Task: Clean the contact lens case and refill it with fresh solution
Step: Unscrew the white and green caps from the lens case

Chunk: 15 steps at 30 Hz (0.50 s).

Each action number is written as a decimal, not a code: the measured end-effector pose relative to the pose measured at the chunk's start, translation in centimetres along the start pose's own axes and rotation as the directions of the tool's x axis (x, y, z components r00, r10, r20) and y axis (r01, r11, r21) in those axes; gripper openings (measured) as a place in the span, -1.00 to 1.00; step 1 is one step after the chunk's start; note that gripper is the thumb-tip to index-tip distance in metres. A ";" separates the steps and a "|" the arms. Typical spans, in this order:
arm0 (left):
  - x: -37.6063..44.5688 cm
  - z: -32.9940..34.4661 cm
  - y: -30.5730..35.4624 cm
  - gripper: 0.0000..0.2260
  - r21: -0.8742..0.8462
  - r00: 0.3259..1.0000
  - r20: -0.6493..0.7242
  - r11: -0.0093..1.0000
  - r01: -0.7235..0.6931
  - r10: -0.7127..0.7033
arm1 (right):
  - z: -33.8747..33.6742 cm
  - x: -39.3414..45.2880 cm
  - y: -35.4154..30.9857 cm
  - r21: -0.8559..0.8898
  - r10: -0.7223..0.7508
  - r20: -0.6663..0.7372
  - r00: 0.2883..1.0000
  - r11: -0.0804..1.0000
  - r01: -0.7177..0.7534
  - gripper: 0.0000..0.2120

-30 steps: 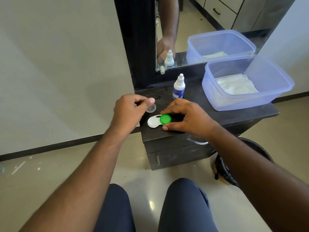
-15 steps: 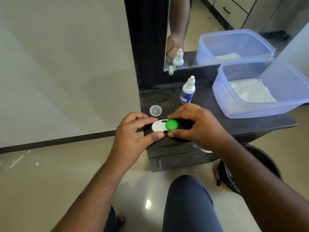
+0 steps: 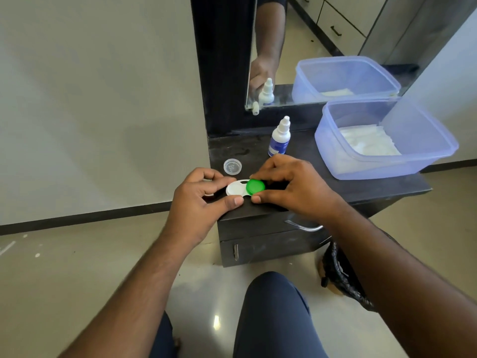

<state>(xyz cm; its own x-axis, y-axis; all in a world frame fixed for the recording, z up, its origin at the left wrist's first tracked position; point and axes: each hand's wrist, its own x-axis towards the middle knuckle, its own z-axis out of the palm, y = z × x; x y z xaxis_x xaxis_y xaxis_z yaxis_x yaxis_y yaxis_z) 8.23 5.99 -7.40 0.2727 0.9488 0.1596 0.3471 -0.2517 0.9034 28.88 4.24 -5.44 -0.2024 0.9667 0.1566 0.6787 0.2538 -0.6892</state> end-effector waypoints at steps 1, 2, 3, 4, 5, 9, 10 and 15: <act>0.1 0.0 0.0 -0.66 0.007 1.000 0.002 1.000 -0.008 0.008 | -0.1 0.1 0.0 -0.008 -0.014 0.009 1.000 1.000 0.015 -0.64; 0.1 -0.1 0.0 -0.67 0.020 1.000 0.007 1.000 -0.015 0.015 | -0.2 0.1 0.0 -0.011 -0.032 0.020 0.999 0.999 0.032 -0.64; 0.2 -0.1 0.1 -0.67 0.033 1.000 0.014 0.999 -0.020 0.020 | -0.2 0.1 0.0 -0.011 -0.051 0.033 0.998 0.999 0.052 -0.64; 0.1 -0.2 0.1 -0.66 0.042 1.000 0.021 0.999 -0.023 0.022 | -0.3 0.2 0.0 -0.010 -0.067 0.051 0.996 0.998 0.068 -0.64; 0.2 -0.3 0.1 -0.66 0.047 0.999 0.026 0.999 -0.022 0.021 | -0.4 0.2 0.0 -0.011 -0.076 0.077 0.994 0.997 0.077 -0.63; 0.0 -0.3 -0.2 -0.66 0.050 1.000 0.013 0.999 -0.009 0.009 | -1.0 0.3 0.1 0.013 -0.063 0.176 0.982 0.998 0.062 -0.54; 0.0 -0.3 -0.2 -0.66 0.045 1.000 0.006 0.999 -0.005 0.005 | -0.9 0.2 0.1 0.040 -0.047 0.159 0.986 0.998 0.041 -0.48; -0.2 0.1 -0.1 -0.67 0.016 1.000 -0.006 1.000 0.009 -0.009 | -0.2 -0.6 -0.1 0.136 0.008 -0.002 1.000 0.991 -0.007 -0.54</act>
<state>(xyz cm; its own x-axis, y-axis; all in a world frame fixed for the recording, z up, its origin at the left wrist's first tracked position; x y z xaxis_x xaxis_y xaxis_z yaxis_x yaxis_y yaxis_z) 8.24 5.84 -7.61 0.2643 0.9521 0.1536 0.3635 -0.2459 0.8985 29.11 3.66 -5.34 -0.1957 0.9686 0.1530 0.5780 0.2400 -0.7800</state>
